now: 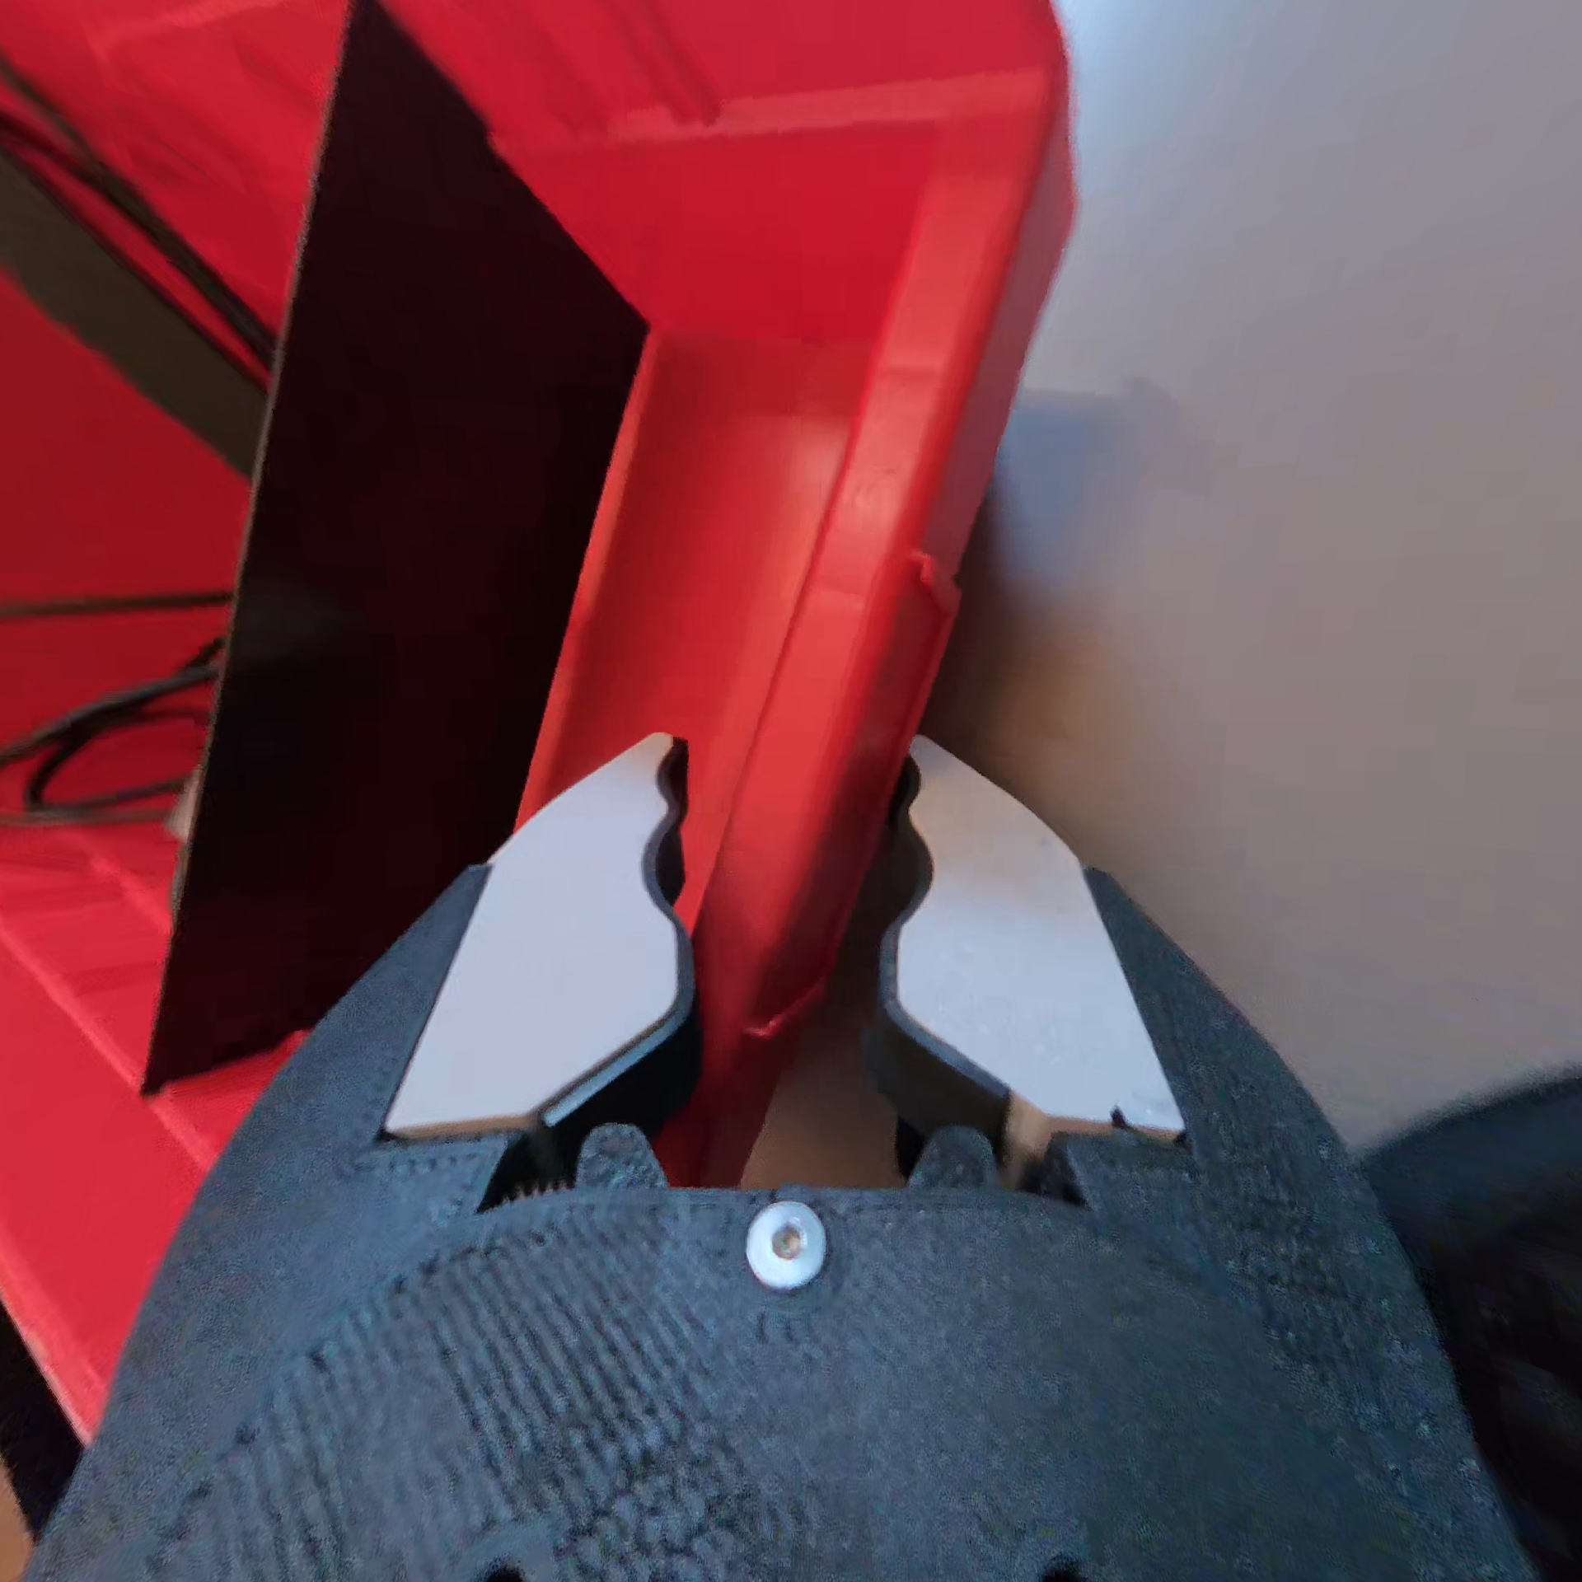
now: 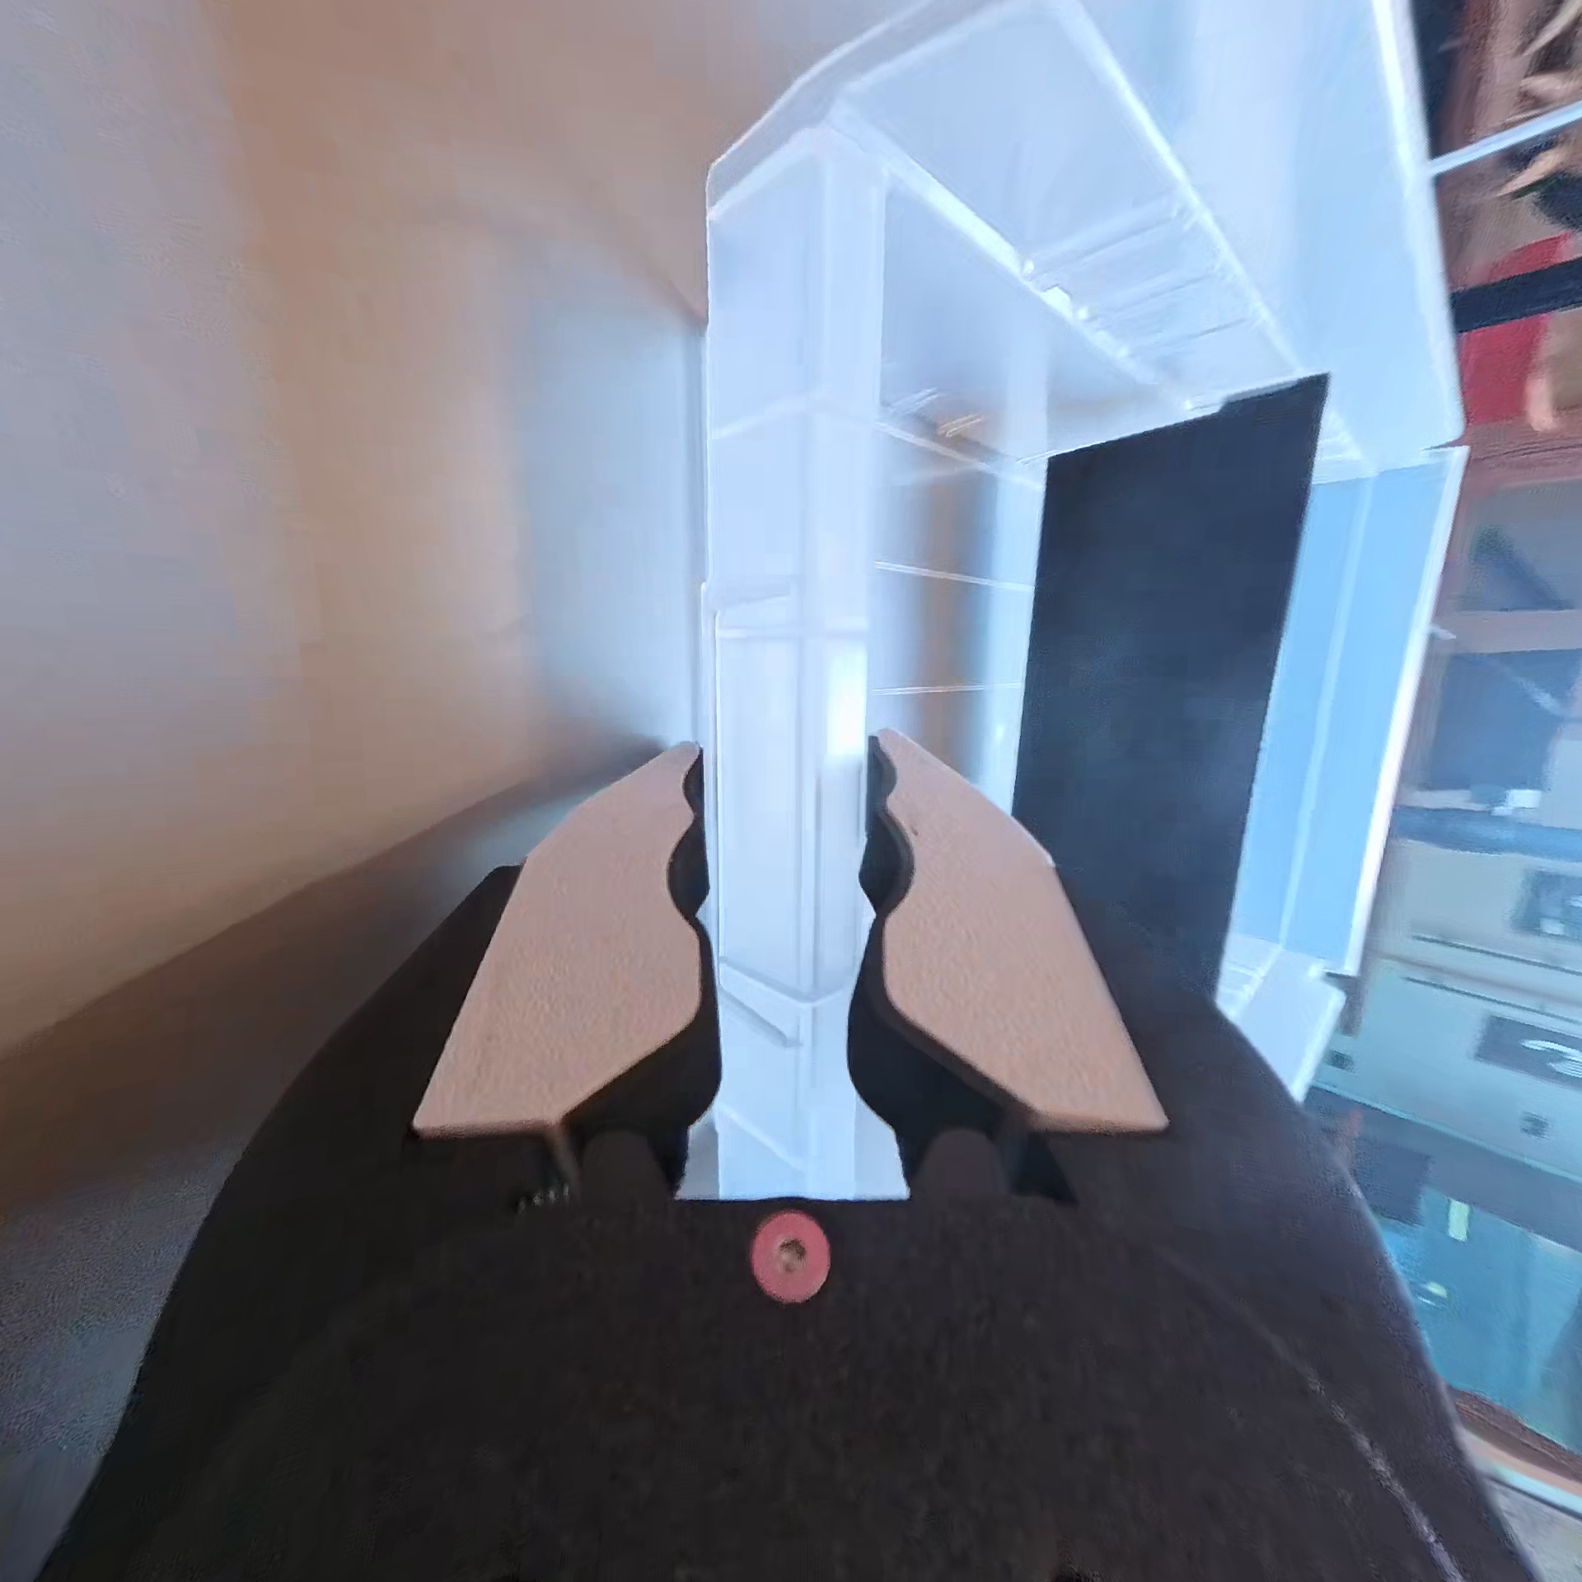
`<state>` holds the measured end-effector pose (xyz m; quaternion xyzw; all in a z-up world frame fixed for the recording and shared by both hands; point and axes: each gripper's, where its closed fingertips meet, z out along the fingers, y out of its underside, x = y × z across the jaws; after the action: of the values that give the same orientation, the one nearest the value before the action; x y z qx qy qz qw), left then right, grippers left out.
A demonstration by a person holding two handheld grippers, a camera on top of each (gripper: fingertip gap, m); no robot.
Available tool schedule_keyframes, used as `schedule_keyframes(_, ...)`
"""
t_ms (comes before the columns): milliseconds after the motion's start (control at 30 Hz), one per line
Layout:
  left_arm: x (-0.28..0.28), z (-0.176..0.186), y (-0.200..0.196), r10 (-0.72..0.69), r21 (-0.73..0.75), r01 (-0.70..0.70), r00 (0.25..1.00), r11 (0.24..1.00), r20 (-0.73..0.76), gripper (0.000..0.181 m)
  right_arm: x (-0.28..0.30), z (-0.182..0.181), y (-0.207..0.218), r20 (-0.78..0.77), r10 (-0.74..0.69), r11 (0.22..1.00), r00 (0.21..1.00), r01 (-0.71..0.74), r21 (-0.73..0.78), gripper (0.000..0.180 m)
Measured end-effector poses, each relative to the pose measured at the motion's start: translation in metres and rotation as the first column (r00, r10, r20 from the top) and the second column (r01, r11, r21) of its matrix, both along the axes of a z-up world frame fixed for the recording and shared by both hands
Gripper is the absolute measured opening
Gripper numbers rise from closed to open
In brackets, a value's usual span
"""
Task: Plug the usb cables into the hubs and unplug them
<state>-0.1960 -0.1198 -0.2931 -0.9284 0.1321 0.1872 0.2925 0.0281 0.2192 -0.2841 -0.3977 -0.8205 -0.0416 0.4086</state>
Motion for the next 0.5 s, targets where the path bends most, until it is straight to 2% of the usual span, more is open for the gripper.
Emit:
schedule_keyframes(67,-0.018,0.001,0.008,0.111,0.028,-0.112,0.993,0.993,0.034,0.059,-0.018,0.011,0.011,-0.088,-0.021,1.000,0.996,0.023,0.021,0.043)
schedule_keyframes(133,-0.030,0.004,0.014,0.191,0.062,-0.192,0.981,0.979,0.026,0.067,-0.035,0.030,-0.008,-0.224,-0.030,0.995,0.974,0.007,-0.103,0.047)
schedule_keyframes(233,-0.038,0.004,0.020,0.253,0.074,-0.253,0.967,0.965,0.019,0.068,-0.049,0.049,-0.058,-0.377,-0.016,0.938,0.926,-0.117,-0.327,0.049)
schedule_keyframes(333,-0.043,0.003,0.023,0.287,0.041,-0.289,0.957,0.957,0.041,0.069,-0.051,0.052,-0.092,-0.421,0.030,0.891,0.907,-0.216,-0.400,0.047)
schedule_keyframes(500,-0.072,0.007,0.022,0.352,0.035,-0.351,0.936,0.936,-0.021,0.075,-0.048,0.044,-0.105,-0.421,0.077,0.882,0.904,-0.259,-0.395,0.046)
